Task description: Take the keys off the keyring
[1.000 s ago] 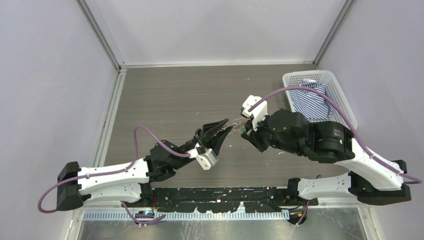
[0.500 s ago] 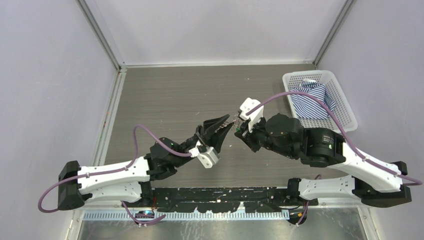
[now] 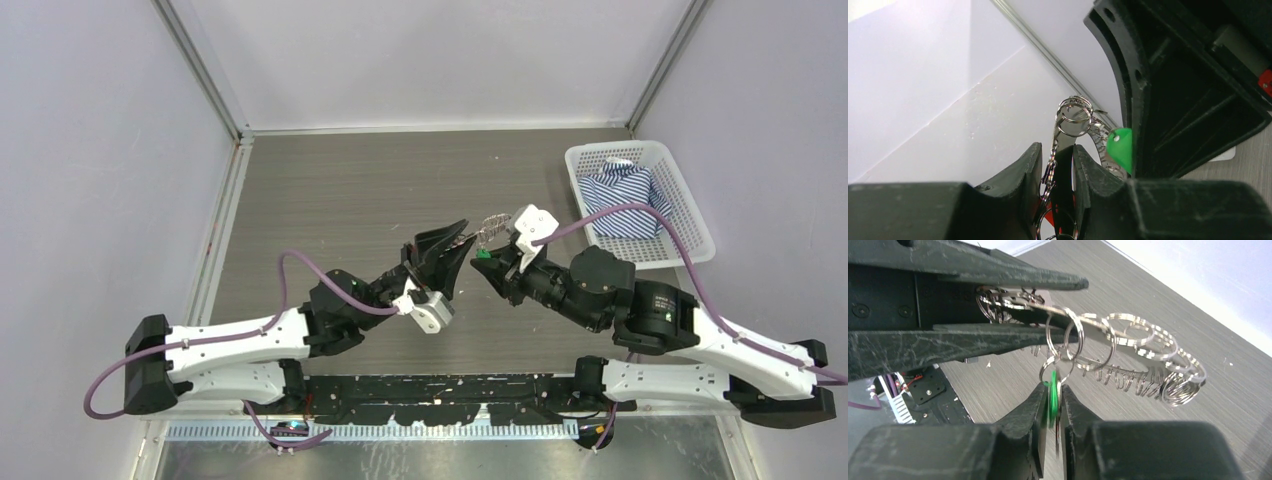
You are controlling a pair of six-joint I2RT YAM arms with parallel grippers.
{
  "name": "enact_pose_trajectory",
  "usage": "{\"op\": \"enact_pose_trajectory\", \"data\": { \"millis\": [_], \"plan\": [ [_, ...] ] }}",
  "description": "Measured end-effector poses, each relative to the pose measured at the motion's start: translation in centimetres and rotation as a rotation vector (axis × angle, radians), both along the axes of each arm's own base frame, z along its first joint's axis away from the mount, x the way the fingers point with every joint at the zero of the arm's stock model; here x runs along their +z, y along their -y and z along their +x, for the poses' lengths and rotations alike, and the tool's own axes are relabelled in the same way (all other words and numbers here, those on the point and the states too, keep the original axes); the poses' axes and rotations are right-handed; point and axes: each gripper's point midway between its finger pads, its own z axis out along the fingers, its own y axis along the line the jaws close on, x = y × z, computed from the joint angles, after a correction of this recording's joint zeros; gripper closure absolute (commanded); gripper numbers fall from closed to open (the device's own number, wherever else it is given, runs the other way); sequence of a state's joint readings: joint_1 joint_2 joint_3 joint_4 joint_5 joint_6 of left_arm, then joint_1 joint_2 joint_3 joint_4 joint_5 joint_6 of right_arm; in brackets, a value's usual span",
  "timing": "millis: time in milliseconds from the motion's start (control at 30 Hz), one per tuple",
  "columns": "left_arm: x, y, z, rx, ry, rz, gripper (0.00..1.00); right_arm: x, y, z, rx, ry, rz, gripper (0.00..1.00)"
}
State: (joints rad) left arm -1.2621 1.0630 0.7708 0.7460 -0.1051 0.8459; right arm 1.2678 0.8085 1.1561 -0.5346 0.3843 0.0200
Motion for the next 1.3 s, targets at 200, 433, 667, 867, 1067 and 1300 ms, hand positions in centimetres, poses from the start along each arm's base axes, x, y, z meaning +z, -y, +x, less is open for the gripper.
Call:
{"op": "enact_pose_trajectory", "data": {
  "millis": [200,433,667,867,1067,1300],
  "plan": [
    [1.6,-0.3,-0.1,0.002,0.02,-0.038,1.0,0.4,0.0,0.0,0.002,0.028,0.064,0.62],
    [2.0,-0.4,-0.3,-0.003,0.02,-0.048,1.0,0.4,0.3,0.1,-0.001,0.067,0.137,0.4],
    [3.1,-0.5,-0.6,-0.018,0.023,-0.067,1.0,0.3,0.4,0.2,0.008,0.153,0.208,0.35],
    [4.6,-1.0,-1.0,-0.038,0.028,-0.099,1.0,0.2,-0.1,0.6,0.013,0.27,0.226,0.32],
    [4.7,-1.1,-1.4,-0.058,0.023,-0.1,1.0,2.0,-0.6,0.6,0.03,0.38,0.288,0.3],
    [4.3,-0.8,-1.6,-0.081,0.007,-0.087,1.0,3.6,-0.9,0.1,0.057,0.464,0.363,0.3]
  ]
}}
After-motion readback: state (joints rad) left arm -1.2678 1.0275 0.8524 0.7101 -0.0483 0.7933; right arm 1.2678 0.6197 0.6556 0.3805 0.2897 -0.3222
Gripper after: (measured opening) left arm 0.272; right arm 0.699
